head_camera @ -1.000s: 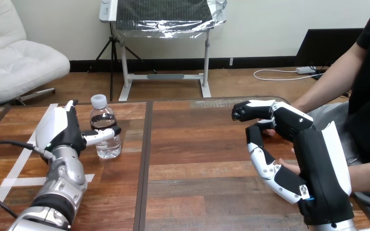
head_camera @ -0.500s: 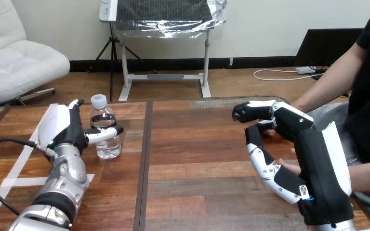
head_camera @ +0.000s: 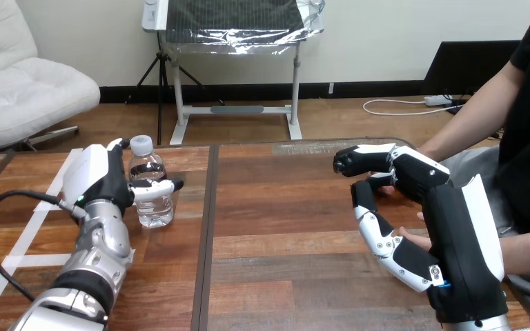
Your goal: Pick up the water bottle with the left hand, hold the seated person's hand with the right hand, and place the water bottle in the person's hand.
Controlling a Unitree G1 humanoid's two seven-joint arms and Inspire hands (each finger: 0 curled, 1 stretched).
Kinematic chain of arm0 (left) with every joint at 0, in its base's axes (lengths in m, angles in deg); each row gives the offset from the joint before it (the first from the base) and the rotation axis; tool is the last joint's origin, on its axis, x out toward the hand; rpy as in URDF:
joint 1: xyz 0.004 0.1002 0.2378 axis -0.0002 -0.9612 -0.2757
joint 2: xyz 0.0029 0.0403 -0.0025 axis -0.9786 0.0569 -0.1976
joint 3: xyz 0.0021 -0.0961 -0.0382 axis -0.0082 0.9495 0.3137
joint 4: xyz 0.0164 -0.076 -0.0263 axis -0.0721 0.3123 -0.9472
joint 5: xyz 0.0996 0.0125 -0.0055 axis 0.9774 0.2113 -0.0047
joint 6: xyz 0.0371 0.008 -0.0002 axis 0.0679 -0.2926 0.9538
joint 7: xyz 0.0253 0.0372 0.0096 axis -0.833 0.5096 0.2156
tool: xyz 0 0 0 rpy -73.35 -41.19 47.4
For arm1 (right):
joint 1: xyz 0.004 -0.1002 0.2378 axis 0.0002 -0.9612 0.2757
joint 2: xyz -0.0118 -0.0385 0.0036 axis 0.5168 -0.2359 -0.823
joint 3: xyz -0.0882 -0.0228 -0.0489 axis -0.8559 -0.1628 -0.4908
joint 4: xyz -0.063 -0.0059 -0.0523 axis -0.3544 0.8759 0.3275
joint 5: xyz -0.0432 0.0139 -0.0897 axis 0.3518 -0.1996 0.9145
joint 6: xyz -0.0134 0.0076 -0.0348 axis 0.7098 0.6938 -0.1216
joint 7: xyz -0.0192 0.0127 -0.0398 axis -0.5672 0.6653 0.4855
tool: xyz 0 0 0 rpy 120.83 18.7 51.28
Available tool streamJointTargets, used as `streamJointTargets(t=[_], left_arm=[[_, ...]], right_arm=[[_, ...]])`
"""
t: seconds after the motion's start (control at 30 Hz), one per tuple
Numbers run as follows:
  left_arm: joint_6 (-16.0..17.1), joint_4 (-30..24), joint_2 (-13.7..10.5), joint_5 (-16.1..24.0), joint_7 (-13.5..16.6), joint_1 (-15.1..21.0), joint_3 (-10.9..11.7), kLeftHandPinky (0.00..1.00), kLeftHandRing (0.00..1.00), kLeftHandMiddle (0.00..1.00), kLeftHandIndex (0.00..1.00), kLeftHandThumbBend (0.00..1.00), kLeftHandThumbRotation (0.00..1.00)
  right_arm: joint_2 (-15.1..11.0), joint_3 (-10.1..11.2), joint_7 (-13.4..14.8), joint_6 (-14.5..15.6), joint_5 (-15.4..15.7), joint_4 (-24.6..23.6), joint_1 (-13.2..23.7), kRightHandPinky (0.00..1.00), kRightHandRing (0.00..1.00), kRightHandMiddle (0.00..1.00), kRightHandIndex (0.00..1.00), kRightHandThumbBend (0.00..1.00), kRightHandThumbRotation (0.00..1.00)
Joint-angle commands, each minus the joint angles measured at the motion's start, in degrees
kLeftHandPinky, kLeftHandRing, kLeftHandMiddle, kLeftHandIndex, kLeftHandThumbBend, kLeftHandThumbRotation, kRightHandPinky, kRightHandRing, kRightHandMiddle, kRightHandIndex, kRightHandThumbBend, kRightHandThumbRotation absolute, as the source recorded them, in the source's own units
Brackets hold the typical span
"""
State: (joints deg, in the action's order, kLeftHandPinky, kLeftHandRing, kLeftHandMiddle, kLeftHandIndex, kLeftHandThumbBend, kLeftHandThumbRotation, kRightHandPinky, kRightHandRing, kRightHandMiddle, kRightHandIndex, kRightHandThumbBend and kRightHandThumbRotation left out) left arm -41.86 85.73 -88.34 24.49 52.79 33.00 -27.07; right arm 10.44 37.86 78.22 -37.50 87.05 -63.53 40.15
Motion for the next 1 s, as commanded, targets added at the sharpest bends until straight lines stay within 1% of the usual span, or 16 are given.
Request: streamJointTargets(t=[0.0,0.13,0.3,0.4,0.43,0.53,0.73,0.9,0.97], left_arm=[[0.96,-0.31,0.49,1.35,0.19,6.06,-1.17,0.75,0.85,0.89,0.89,0.85,0.37],[1.11,-0.29,0.7,1.42,0.3,6.24,-1.28,0.74,0.85,0.89,0.89,0.84,0.38],[1.28,-0.3,0.83,1.58,0.49,6.35,-1.66,0.72,0.83,0.88,0.88,0.84,0.39],[1.14,-0.48,1.08,1.0,0.34,6.5,-1.31,0.71,0.83,0.88,0.88,0.83,0.39],[1.23,-0.54,1.27,0.41,0.34,6.51,-0.82,0.7,0.82,0.88,0.87,0.83,0.39],[1.69,-0.62,1.54,-0.59,0.24,6.49,-0.05,0.7,0.82,0.87,0.86,0.83,0.37],[2.16,-0.82,1.96,-1.6,0.09,6.53,0.74,0.68,0.79,0.85,0.84,0.81,0.34],[3.09,-0.81,2.01,-1.64,0.3,6.2,0.89,0.66,0.76,0.81,0.8,0.79,0.29],[3.22,-0.62,2.07,-1.55,0.54,6.06,0.88,0.65,0.75,0.8,0.79,0.78,0.26]], right_arm=[[0.24,0.73,0.74,-1.07,-0.46,-0.96,1.58,0.51,0.63,0.68,0.59,0.23,0.0],[0.29,0.62,0.56,-0.92,-0.97,-0.93,1.46,0.51,0.64,0.69,0.59,0.23,0.0],[0.21,0.79,0.72,-0.92,-0.43,-0.88,1.49,0.52,0.64,0.69,0.6,0.23,0.0],[0.13,0.89,0.86,-1.17,-0.11,-0.79,1.52,0.52,0.65,0.69,0.6,0.23,0.0],[0.06,0.9,0.85,-1.33,-0.11,-0.68,1.58,0.52,0.65,0.69,0.6,0.23,0.0],[-0.08,0.93,0.79,-1.51,-0.16,-0.52,1.68,0.52,0.65,0.69,0.6,0.23,0.0],[-0.13,0.99,0.71,-1.43,-0.25,-0.51,1.63,0.52,0.65,0.69,0.6,0.22,0.0],[-0.19,0.87,0.34,-1.34,-0.9,-0.49,1.63,0.52,0.64,0.69,0.6,0.22,0.0],[-0.24,0.92,0.38,-1.38,-0.7,-0.45,1.67,0.52,0.64,0.69,0.59,0.22,0.0]])
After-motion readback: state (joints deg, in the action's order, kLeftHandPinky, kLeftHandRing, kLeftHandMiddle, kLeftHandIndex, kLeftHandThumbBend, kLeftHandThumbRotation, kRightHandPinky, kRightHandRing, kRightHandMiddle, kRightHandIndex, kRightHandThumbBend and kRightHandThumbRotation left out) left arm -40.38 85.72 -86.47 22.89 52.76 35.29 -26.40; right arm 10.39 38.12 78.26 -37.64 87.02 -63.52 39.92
